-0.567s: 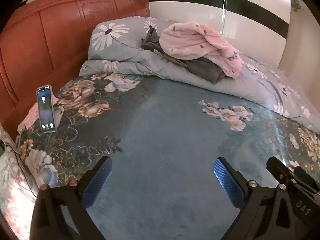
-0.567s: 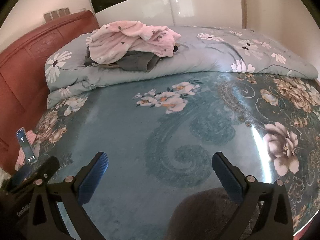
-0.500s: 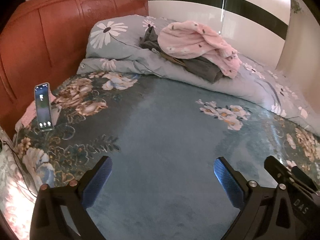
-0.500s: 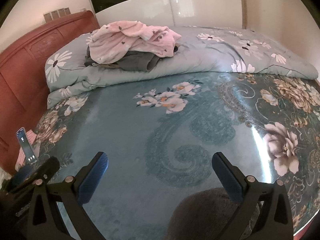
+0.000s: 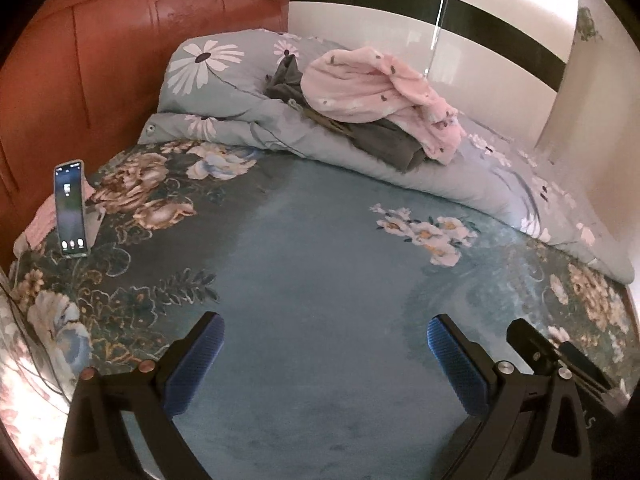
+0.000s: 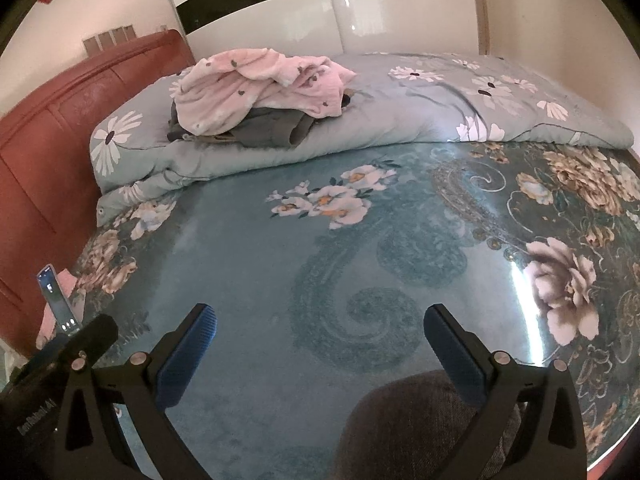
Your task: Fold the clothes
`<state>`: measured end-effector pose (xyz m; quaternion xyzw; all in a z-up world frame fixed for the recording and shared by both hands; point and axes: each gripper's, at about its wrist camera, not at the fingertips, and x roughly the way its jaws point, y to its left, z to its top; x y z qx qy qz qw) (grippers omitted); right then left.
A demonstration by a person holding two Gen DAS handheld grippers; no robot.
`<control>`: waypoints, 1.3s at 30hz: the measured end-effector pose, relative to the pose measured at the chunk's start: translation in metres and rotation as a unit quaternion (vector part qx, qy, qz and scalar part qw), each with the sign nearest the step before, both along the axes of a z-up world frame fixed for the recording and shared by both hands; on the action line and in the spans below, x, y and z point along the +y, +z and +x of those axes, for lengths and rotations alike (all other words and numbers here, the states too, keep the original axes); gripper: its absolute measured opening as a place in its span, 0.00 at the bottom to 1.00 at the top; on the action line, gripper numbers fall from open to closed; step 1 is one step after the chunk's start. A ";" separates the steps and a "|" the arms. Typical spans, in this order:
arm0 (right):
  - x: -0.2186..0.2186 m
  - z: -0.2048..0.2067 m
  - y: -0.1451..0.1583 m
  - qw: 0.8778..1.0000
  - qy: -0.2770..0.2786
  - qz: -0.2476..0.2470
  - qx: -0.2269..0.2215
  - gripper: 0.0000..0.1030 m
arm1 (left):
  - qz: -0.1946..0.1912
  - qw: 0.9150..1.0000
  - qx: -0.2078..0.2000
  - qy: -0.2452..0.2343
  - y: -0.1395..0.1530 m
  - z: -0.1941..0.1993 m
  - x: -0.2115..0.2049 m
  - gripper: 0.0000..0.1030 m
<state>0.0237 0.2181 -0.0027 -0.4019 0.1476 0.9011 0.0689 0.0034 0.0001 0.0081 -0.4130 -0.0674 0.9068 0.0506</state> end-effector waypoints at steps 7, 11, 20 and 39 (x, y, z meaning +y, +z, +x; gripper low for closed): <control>0.004 -0.001 0.000 1.000 0.000 -0.009 -0.002 1.00 | 0.009 1.000 -0.013 -0.010 -0.001 -0.001 0.005 1.00; 0.005 -0.002 -0.002 1.000 -0.002 -0.013 -0.005 1.00 | 0.004 1.000 -0.016 -0.014 0.000 -0.002 0.010 1.00; 0.010 -0.002 -0.007 1.000 -0.007 -0.025 -0.012 1.00 | -0.004 1.000 -0.019 -0.018 -0.004 -0.004 0.016 1.00; 0.008 -0.012 -0.019 0.999 -0.006 -0.027 -0.045 1.00 | -0.024 0.999 -0.027 -0.008 -0.019 -0.016 0.012 1.00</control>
